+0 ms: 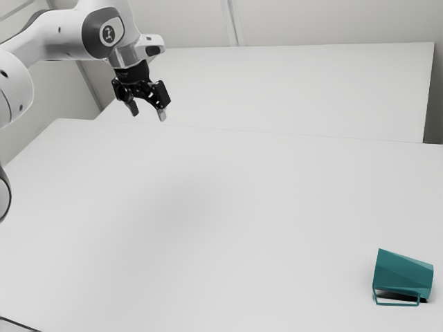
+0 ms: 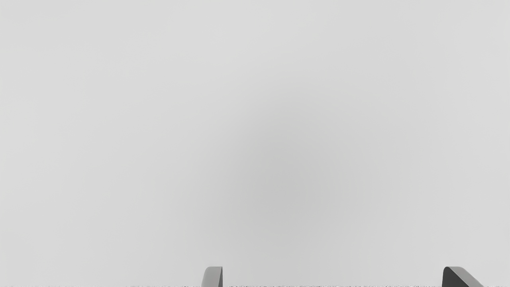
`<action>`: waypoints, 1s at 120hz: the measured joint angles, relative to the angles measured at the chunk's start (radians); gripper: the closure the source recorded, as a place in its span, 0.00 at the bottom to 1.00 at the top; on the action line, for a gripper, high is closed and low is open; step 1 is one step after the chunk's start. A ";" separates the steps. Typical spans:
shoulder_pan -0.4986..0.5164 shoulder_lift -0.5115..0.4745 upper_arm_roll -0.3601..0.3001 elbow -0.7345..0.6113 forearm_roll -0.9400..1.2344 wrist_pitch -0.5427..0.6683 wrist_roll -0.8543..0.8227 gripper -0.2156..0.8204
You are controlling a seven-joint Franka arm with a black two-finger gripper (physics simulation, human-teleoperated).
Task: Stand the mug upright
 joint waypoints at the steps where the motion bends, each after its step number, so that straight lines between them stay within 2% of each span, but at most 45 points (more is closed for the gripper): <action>1: 0.000 0.000 0.000 0.000 0.000 -0.001 0.000 0.21; 32: 0.000 0.000 -0.007 -0.004 -0.023 -0.014 0.002 0.21; 61: -0.010 0.003 -0.018 -0.098 -0.360 0.032 0.007 0.21; 76: -0.029 -0.021 -0.070 -0.188 -0.472 0.116 0.019 0.21; 92: -0.061 -0.050 -0.091 -0.287 -0.524 0.185 0.017 0.21; 120: -0.098 0.052 -0.209 -0.303 -0.638 0.354 0.018 0.21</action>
